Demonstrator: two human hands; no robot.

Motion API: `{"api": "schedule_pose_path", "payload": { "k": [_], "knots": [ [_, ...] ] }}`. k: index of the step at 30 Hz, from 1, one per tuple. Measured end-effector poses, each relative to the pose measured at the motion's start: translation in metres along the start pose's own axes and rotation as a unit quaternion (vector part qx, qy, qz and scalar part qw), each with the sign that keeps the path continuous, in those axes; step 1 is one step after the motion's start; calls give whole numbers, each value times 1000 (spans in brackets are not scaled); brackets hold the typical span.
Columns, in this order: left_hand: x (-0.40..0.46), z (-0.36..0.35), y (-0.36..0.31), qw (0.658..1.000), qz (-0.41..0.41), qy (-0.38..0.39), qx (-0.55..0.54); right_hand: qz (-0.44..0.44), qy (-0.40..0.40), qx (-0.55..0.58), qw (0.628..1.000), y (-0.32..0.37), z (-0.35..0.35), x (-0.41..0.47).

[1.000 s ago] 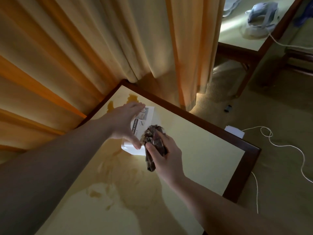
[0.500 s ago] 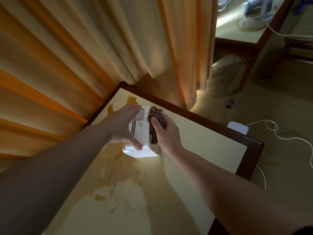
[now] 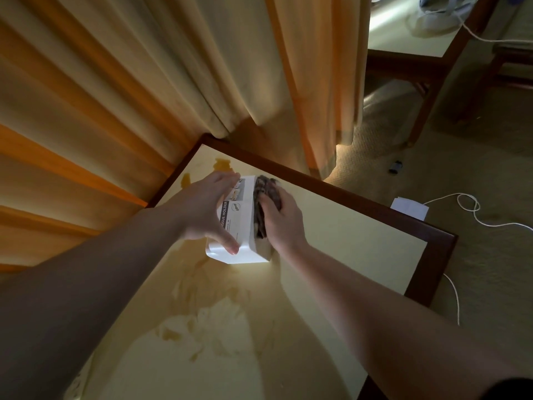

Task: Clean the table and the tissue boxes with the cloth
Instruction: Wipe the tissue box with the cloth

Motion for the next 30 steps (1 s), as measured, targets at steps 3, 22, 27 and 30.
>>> {"api": "schedule_pose_path", "payload": {
  "k": [3, 22, 27, 30],
  "knots": [
    [0, -1, 0, 1000, 3, -1, -5, -4, 24, -20, 1000, -6, 5, 21],
    [0, 0, 1, 1000, -2, 3, -8, -70, 25, 34, 997, -60, -11, -45],
    [-1, -2, 1, 1000, -3, -5, -29, -68, 21, 55, 996, -17, 2, 8],
    [-1, -1, 0, 999, -4, -9, -36, -47, 25, 47, 997, -8, 3, 8]
  ]
}}
Point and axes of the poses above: each hand's wrist, its own x-axis towards the middle knuckle, its own z-axis out of the back of the hand, y = z × x, the point moved 9 cm from there along x, towards the middle knuckle, and after that the axes turned 10 degrees about y, right-handed, at the moved point
